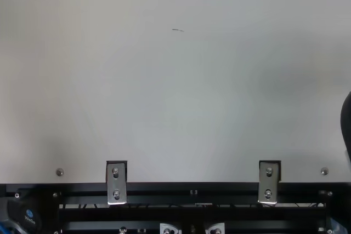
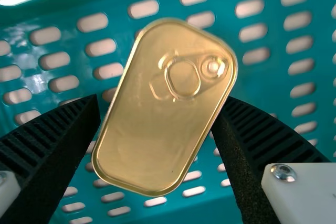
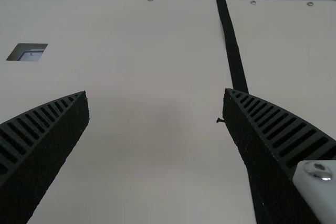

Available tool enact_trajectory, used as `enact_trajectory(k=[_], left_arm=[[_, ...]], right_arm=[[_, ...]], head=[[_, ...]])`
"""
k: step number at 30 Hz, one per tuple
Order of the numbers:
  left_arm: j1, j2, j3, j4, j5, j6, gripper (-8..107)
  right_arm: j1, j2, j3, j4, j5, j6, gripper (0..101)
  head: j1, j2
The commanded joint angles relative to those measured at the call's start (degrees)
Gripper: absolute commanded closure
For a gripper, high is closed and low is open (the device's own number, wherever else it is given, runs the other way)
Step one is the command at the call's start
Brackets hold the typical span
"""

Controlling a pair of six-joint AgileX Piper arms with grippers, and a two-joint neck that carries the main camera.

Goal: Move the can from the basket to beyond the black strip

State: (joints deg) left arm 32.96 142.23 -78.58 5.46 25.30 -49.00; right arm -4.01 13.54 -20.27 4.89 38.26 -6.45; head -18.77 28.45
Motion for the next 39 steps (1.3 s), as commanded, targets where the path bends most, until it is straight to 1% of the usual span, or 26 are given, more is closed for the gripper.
enact_trajectory(k=[1,6,7,11,15,18,21,24,29,34,39], left_arm=[[-0.2,0.4,-0.4,-1.1,1.1,6.4,9],[-0.4,1.1,-1.4,-1.4,3.2,15.1,9],[-0.4,1.2,-1.5,-1.0,3.4,16.4,89],[0.3,0.9,-2.1,1.3,3.5,20.7,89],[1.1,-0.7,-1.4,4.1,1.6,24.1,89],[1.6,-3.6,1.1,4.7,-1.1,27.2,89],[1.8,-7.9,4.8,3.2,-4.1,31.6,89],[1.8,-13.3,9.3,-0.8,-7.0,37.6,89],[0.9,-24.0,16.5,-12.1,-9.5,50.4,89],[0.1,-36.1,21.1,-23.9,-7.5,62.8,89],[1.3,-47.8,23.8,-32.4,-3.6,72.2,89]], right_arm=[[0.0,0.0,0.0,0.0,0.0,0.0,0],[0.0,0.0,0.0,0.0,0.0,0.0,0],[0.0,0.0,0.0,0.0,0.0,0.0,0],[0.0,0.0,0.0,0.0,0.0,0.0,0],[0.0,0.0,0.0,0.0,0.0,0.0,0],[0.0,0.0,0.0,0.0,0.0,0.0,0],[0.0,0.0,0.0,0.0,0.0,0.0,0],[0.0,0.0,0.0,0.0,0.0,0.0,0],[0.0,0.0,0.0,0.0,0.0,0.0,0],[0.0,0.0,0.0,0.0,0.0,0.0,0],[0.0,0.0,0.0,0.0,0.0,0.0,0]], head=[[-2.6,1.2],[-2.6,1.2],[-2.6,1.2],[-2.6,1.2],[-2.6,1.2],[-2.6,1.2],[-2.6,1.2],[-2.6,1.2],[-2.6,1.2],[-2.6,1.2],[-2.6,1.2]])
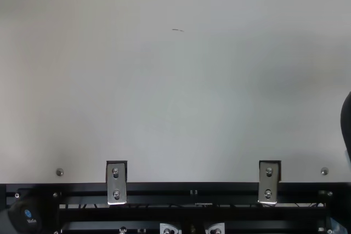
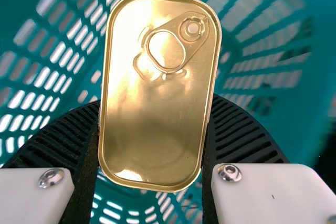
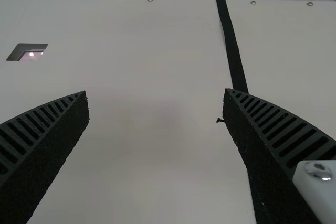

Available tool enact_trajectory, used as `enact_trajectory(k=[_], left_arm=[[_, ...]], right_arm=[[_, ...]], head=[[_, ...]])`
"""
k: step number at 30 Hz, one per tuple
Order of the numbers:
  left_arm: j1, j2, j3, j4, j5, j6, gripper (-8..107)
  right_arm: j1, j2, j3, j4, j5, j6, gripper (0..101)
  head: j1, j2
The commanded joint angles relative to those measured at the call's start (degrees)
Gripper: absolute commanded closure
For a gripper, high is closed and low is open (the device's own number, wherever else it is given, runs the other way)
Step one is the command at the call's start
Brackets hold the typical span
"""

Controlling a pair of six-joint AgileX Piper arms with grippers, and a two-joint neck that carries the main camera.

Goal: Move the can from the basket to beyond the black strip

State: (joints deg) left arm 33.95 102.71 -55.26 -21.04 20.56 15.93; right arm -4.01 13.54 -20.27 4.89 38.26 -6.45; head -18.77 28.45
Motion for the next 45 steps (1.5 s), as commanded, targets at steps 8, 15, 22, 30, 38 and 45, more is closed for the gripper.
enact_trajectory(k=[8,15,22,30,38,45], left_arm=[[3.8,-21.9,1.2,-15.0,8.8,16.7,89],[6.6,-28.6,0.4,-18.2,17.6,17.5,89],[6.4,-32.2,-0.6,-17.3,22.5,14.0,89],[6.2,-33.7,-0.8,-16.8,24.0,12.7,89],[5.7,-33.7,-1.0,-16.3,23.9,11.9,89],[6.5,-32.7,-3.4,-17.6,30.5,1.2,89]], right_arm=[[0.0,0.0,0.0,0.0,0.0,0.0,0],[0.0,0.0,0.0,0.0,0.0,0.0,0],[0.0,0.0,0.0,0.0,0.0,0.0,0],[0.0,0.0,0.0,0.0,0.0,0.0,0],[0.0,0.0,0.0,0.0,0.0,0.0,0],[0.0,0.0,0.0,0.0,0.0,0.0,0]], head=[[-2.6,1.2],[-2.6,1.2],[-2.6,1.2],[-2.6,1.2],[-2.6,1.2],[-2.6,1.2]])
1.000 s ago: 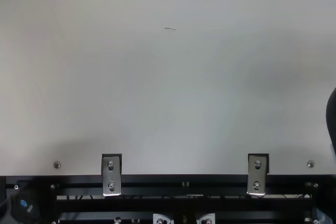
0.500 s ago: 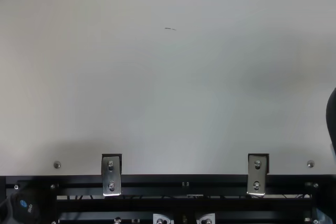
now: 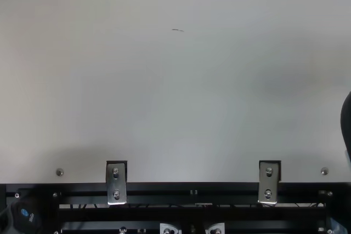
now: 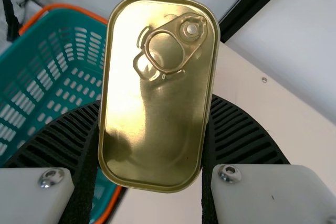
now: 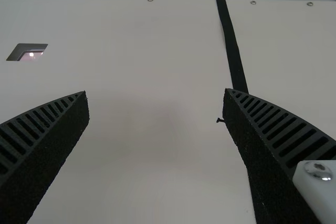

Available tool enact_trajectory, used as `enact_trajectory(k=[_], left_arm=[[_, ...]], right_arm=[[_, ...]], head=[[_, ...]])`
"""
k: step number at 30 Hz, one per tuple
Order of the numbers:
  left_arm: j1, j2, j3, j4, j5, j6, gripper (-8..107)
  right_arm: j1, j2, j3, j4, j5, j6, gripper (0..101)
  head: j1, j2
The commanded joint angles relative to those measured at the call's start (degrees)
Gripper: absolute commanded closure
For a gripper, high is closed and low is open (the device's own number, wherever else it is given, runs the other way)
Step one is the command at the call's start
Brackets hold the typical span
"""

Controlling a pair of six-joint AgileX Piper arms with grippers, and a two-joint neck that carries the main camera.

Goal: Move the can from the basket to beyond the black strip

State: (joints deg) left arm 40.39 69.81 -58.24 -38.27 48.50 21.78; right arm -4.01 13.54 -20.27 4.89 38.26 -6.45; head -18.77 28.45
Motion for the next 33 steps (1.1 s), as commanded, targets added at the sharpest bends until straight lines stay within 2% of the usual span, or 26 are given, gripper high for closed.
enact_trajectory(k=[1,8,15,20,21,33], left_arm=[[0.1,0.4,-0.9,-0.7,4.1,-7.0,89],[-1.2,0.7,-3.8,-4.9,13.8,-21.4,89],[-4.5,-0.1,-5.1,-7.9,21.4,-31.5,89],[-10.1,-0.8,-3.4,-7.1,21.4,-35.1,89],[-8.3,-0.6,-3.7,-7.4,21.5,-33.7,89],[-11.8,-0.2,-2.1,-5.2,21.4,-34.0,89]], right_arm=[[0.0,0.0,0.0,0.0,0.0,0.0,0],[0.0,0.0,0.0,0.0,0.0,0.0,0],[0.0,0.0,0.0,0.0,0.0,0.0,0],[0.0,0.0,0.0,0.0,0.0,0.0,0],[0.0,0.0,0.0,0.0,0.0,0.0,0],[0.0,0.0,0.0,0.0,0.0,0.0,0]], head=[[-2.6,1.2],[-2.6,1.2],[-2.6,1.2],[-2.6,1.2],[-2.6,1.2],[-2.6,1.2]])
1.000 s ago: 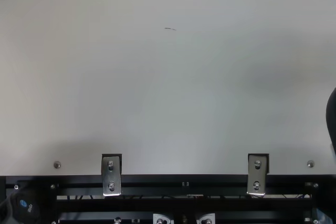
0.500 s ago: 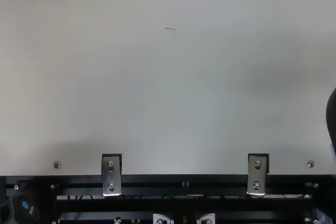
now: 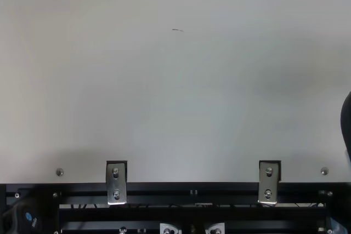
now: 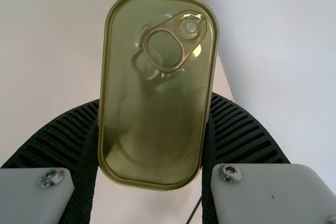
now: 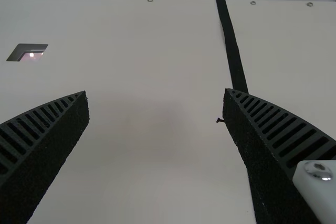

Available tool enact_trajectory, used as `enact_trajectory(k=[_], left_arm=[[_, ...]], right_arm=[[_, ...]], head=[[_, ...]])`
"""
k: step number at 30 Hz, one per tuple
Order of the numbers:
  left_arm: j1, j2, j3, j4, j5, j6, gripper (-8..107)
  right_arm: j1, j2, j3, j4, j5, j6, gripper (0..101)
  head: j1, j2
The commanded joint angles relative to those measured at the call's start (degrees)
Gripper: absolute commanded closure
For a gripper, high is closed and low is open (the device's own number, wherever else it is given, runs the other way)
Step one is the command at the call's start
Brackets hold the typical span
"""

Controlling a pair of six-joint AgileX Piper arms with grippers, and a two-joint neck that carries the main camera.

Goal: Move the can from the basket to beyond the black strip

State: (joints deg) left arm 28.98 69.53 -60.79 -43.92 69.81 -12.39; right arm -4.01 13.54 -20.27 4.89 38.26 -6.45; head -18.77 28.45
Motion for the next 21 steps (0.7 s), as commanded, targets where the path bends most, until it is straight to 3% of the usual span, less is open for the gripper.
enact_trajectory(k=[1,8,21], left_arm=[[-0.9,0.2,0.9,0.9,0.1,0.4,89],[-4.0,0.6,4.7,2.2,0.1,1.4,89],[-9.3,0.9,10.7,-2.3,0.1,0.7,89]], right_arm=[[0.0,0.0,0.0,0.0,0.0,0.0,0],[0.0,0.0,0.0,0.0,0.0,0.0,0],[0.0,0.0,0.0,0.0,0.0,0.0,0]], head=[[-2.6,1.2],[-2.6,1.2],[-2.6,1.2]])
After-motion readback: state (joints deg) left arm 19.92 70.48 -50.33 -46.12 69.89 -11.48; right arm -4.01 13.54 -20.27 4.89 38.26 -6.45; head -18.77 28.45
